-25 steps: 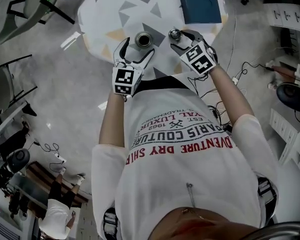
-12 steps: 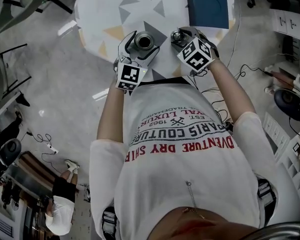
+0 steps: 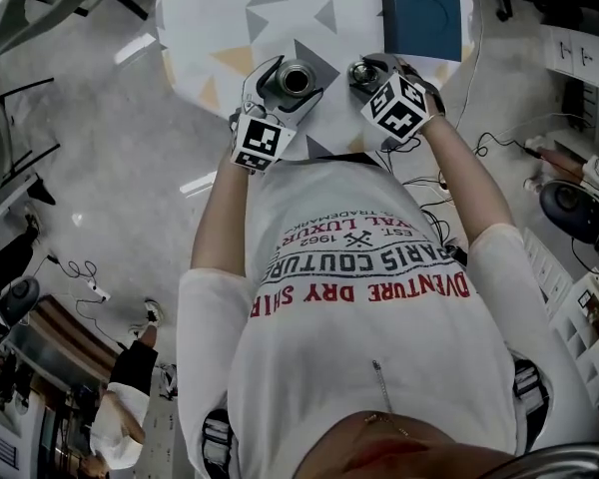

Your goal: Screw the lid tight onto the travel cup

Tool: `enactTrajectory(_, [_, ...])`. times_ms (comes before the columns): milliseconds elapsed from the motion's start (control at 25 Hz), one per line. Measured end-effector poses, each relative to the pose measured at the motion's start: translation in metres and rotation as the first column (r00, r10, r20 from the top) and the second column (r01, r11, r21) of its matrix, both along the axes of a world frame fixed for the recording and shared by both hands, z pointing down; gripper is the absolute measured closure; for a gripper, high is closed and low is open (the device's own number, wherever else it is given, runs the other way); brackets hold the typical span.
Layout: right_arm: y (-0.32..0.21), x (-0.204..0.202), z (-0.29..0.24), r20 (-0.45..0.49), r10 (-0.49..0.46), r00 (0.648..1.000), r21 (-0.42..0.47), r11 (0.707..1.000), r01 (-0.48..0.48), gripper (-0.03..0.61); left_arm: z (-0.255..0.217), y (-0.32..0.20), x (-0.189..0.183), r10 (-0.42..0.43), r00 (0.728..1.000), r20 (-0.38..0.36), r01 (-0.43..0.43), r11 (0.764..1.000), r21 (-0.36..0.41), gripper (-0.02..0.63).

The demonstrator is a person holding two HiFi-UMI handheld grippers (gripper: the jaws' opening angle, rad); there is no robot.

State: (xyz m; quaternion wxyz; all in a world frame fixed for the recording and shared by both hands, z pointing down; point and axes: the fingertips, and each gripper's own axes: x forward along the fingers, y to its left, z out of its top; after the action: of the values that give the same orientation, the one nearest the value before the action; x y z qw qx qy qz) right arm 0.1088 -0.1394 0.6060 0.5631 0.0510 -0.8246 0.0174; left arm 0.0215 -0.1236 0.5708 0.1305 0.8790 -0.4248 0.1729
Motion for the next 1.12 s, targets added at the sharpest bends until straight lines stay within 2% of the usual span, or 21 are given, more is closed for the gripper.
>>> enactTrajectory(120, [0.002,-0.002,-0.010,0.003,0.007,1.000,-0.014,1.000,-0.007,0.334,0.004,0.003,0.001,0.049,0.999,0.009,-0.049,0.998,-0.029,0.225])
enactTrajectory(320, [-0.001,-0.022,-0.053,0.089,0.025,0.996,-0.014,1.000,-0.024,0.334,0.004,0.005,0.005,0.157,0.987,0.026,-0.156,0.986,-0.056,0.225])
enactTrajectory(480, [0.006,-0.049,-0.097,0.154,-0.031,0.988,0.010,0.999,0.030,0.334,0.005,0.006,0.006,0.203,0.979,0.030,-0.201,0.977,-0.065,0.225])
enactTrajectory(640, [0.019,-0.077,-0.129,0.190,-0.129,0.973,0.051,0.991,0.122,0.334,0.005,0.008,0.006,0.232,0.972,0.031,-0.229,0.971,-0.069,0.225])
enactTrajectory(960, [0.045,-0.112,-0.139,0.119,-0.346,0.931,0.110,0.936,0.334,0.334,0.005,0.008,0.008,0.281,0.959,0.025,-0.279,0.958,-0.062,0.225])
enactTrajectory(1120, [0.050,-0.118,-0.129,0.059,-0.444,0.894,0.126,0.892,0.434,0.334,0.005,0.009,0.009,0.295,0.955,0.019,-0.294,0.954,-0.059,0.225])
